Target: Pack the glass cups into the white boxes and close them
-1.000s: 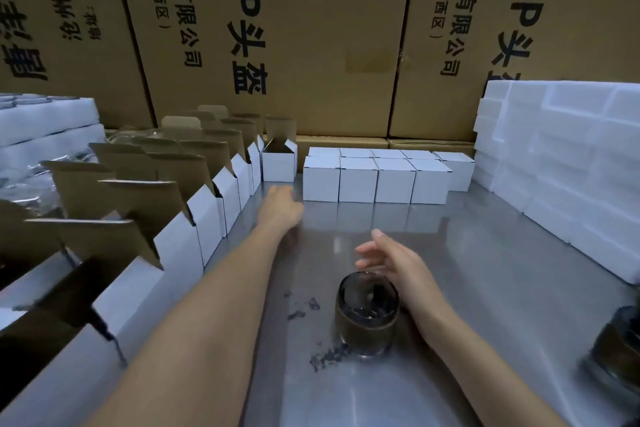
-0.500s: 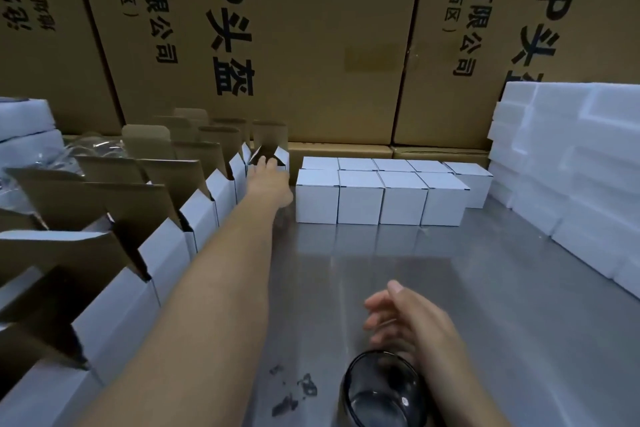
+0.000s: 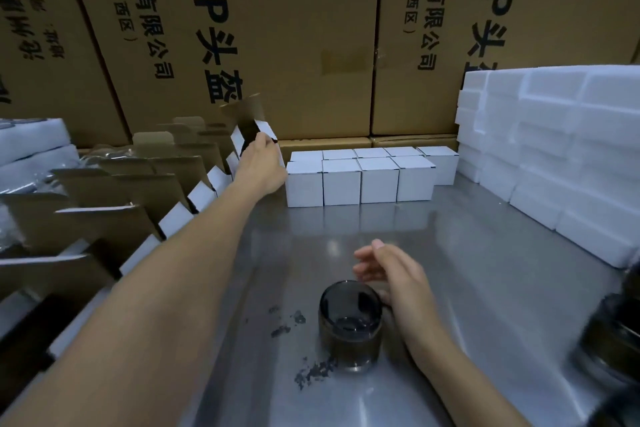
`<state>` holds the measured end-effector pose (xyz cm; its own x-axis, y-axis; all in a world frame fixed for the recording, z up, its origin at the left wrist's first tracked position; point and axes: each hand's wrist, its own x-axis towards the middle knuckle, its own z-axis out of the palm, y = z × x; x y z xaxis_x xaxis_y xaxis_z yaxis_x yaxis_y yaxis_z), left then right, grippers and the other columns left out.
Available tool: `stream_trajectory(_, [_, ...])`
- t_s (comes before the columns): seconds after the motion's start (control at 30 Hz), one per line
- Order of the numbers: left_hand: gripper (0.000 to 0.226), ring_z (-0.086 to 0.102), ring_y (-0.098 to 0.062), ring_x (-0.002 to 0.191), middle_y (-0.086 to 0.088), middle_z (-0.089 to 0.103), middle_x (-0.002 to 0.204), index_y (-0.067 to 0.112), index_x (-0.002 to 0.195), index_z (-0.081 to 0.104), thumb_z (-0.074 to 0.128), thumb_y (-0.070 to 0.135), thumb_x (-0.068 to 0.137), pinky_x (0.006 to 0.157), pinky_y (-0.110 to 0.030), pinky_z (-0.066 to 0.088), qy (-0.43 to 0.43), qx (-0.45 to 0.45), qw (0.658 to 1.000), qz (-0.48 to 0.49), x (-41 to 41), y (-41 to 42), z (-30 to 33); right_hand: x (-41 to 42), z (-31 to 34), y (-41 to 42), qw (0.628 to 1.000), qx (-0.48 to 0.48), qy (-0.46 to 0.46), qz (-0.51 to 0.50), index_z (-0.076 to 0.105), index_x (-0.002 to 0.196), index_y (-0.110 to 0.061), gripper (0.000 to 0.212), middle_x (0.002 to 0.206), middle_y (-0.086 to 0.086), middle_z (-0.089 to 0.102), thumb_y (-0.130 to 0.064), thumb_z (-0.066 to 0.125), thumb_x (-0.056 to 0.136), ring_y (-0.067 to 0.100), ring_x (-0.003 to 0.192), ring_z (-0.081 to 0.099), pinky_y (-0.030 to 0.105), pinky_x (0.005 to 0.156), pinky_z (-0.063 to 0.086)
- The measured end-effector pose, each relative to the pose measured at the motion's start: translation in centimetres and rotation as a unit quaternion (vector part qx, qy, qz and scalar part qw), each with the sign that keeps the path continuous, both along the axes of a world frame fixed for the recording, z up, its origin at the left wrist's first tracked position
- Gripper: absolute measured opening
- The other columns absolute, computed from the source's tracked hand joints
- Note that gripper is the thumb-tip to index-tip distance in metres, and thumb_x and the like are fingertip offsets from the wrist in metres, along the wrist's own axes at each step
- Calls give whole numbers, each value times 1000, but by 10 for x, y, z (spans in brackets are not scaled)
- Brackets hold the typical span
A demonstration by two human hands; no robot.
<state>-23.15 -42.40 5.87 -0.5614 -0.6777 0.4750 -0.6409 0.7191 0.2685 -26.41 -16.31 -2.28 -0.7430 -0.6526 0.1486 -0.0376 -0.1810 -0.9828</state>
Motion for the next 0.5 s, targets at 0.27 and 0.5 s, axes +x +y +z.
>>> stream_trajectory(0.27, [37, 41, -24, 115, -8, 41, 127, 3, 114, 58, 45, -5, 80, 92, -33, 41, 158, 30, 986, -38, 43, 122, -7, 26, -5, 30, 998, -6, 43, -46, 64, 75, -21, 24, 76, -6, 64, -24, 52, 96, 11, 78, 59, 30, 76, 46])
stream_trajectory(0.5, [37, 43, -22, 113, -3, 46, 123, 4, 109, 63, 40, -7, 81, 90, -32, 39, 126, 58, 978, -153, 55, 195, -44, 45, -8, 55, 988, 51, 145, 22, 53, 92, -36, 15, 94, -18, 61, -27, 63, 88, -8, 87, 58, 12, 76, 45])
